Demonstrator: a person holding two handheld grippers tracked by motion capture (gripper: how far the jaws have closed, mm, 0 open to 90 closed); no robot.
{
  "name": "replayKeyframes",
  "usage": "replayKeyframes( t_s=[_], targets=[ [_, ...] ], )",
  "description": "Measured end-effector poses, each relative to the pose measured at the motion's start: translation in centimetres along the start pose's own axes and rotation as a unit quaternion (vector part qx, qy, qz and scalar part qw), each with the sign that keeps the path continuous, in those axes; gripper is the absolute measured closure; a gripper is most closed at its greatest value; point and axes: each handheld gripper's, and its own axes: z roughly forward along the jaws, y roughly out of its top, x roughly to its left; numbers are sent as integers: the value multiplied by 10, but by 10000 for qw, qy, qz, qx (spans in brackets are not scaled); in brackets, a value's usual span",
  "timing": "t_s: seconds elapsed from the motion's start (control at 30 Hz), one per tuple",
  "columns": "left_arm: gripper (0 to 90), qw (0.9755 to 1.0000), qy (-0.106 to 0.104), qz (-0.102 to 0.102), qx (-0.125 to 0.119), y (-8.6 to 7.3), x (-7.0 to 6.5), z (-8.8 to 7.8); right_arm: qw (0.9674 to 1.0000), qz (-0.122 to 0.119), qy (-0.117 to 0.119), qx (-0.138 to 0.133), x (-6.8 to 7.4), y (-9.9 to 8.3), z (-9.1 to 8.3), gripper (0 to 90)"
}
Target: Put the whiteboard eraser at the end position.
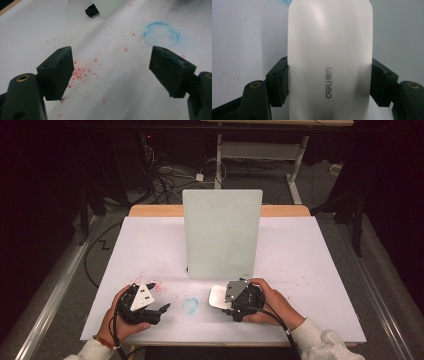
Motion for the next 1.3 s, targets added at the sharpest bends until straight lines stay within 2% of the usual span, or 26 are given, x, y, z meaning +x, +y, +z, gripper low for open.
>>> replayKeyframes(
  t_s=[0.4,0.67,0.8,0.97,1.17,1.23,1.3],
  targets=[
    [193,10000,-20,14,6,0,0,0,9998,-98,133,-54,6,3,8,304],
    [193,10000,-18,8,1,0,0,0,9998,12,176,-50,6,2,12,297],
    [193,10000,-18,-6,4,0,0,0,9993,159,221,-256,3,2,9,301],
    [193,10000,-14,15,11,0,-1,1,9993,160,188,-296,3,1,7,290],
    [193,10000,2,-1,-3,0,0,0,9983,225,148,-509,2,1,0,290],
    [193,10000,-3,11,5,0,-1,1,9978,255,-12,-604,1,2,-4,308],
    [193,10000,0,9,3,0,-1,1,9972,278,-13,-689,0,2,-7,307]
  ],
)
